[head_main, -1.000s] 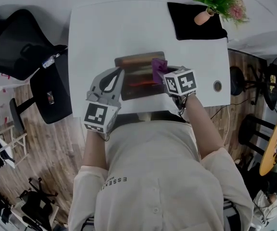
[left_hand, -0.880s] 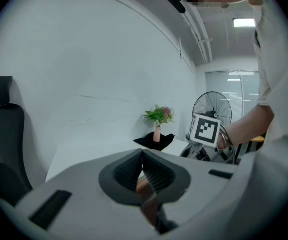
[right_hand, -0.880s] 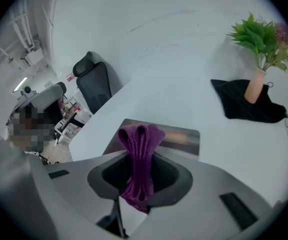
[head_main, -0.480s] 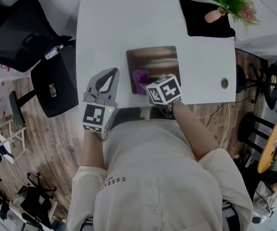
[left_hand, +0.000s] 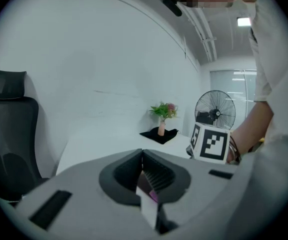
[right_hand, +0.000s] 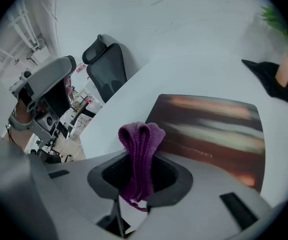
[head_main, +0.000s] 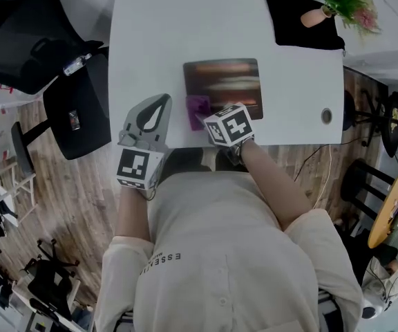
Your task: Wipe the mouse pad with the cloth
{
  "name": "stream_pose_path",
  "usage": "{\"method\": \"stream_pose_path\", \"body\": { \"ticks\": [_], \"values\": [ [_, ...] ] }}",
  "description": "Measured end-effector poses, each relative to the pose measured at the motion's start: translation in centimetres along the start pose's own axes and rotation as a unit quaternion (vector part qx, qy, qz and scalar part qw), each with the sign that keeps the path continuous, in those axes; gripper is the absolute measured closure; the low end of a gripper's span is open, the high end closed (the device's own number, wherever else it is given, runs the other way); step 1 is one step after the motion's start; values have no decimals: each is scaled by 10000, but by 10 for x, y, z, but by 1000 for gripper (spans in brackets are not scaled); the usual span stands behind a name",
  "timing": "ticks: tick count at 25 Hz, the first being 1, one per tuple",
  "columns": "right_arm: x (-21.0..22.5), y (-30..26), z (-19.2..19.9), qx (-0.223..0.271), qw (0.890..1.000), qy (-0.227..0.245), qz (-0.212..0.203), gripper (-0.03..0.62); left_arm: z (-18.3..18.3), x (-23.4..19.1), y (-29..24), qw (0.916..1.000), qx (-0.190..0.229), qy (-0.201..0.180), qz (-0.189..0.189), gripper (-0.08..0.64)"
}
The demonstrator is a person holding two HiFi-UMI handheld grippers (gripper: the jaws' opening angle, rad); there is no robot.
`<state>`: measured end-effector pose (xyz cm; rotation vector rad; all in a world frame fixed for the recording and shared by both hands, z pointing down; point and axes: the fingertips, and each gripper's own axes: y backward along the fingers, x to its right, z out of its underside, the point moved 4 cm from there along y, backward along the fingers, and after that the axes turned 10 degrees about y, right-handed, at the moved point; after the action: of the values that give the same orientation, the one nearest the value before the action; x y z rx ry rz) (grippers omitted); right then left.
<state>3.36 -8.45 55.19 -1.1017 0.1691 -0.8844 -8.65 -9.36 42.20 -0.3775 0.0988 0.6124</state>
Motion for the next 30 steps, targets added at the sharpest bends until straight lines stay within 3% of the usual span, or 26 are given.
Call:
{"method": "stream_pose_path", "body": {
  "ticks": [16, 30],
  "values": [
    [45, 35, 38, 104, 9999, -36, -119, 483, -7, 67, -36, 9995, -70, -308, 84, 557],
    [104, 68, 68, -24, 10000, -3, -86, 482, -4, 115, -71, 9996, -118, -272, -3, 557]
  ]
}}
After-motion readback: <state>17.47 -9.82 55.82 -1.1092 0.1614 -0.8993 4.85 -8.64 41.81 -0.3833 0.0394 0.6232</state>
